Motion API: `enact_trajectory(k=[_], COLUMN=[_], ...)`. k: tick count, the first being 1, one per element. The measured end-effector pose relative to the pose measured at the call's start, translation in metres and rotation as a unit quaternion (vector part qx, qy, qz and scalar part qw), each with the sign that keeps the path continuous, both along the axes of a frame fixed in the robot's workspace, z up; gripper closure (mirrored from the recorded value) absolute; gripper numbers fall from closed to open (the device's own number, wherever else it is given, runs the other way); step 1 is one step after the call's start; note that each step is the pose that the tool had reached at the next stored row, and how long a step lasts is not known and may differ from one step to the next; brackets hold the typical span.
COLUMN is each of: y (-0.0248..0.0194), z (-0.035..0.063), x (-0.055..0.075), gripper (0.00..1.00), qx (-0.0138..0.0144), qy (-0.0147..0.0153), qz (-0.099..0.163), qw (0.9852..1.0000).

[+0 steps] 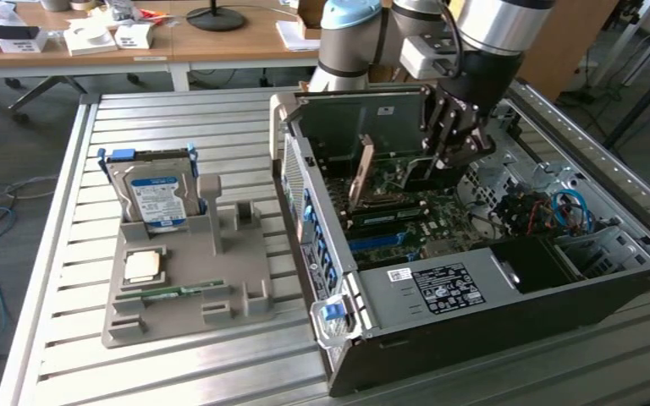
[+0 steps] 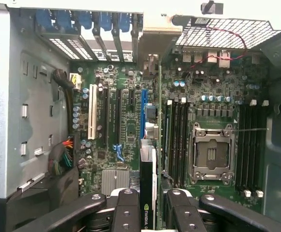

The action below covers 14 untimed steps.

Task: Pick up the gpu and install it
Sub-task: 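Insert the gpu into the slot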

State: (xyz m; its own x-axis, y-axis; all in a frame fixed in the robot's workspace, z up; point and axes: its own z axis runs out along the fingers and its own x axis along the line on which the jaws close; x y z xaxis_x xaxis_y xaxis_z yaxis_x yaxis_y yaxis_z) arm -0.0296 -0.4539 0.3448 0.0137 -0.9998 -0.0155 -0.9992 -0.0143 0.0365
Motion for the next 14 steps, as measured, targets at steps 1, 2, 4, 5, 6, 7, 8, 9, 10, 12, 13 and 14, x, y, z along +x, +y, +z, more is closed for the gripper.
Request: enact_trajectory(k=[1,2,4,5,6,7,8,9,10,12,13,14], y=[0.0000,0.0000,0.0000,0.0000,0.0000,0.0000,0.0000,0.0000,0.0000,0.0000,0.0000,0.0000], z=[-0.0002,-0.0006,-0.0024,-0.0035,-0.0049,-0.0062,-0.0076,-0.0090,-0.0104,-0.0132,-0.0148,-0.0163], x=[0.000,-0.001,-0.001,-0.001,-0.002,-0.002,-0.003,-0.003,-0.004,-0.005,-0.006,-0.007], gripper=[0.74,0.74,0.74,0.74,0.74,0.74,0.74,0.74,0.74,0.74,0.74,0.74], qx=[0.0001,0.0002,0.0002,0.0001,0.0001,0.0001,0.0001,0.0001,0.0001,0.0001,0.0002,0.0001], qy=[-0.0004,-0.0007,-0.0013,-0.0015,-0.0018,-0.0021,-0.0024,-0.0028,-0.0033,-0.0040,-0.0045,-0.0051], qz=[0.000,0.000,0.000,0.000,0.000,0.000,0.000,0.000,0.000,0.000,0.000,0.000], qw=[1.0000,1.0000,1.0000,1.0000,1.0000,1.0000,1.0000,1.0000,1.0000,1.0000,1.0000,1.0000])
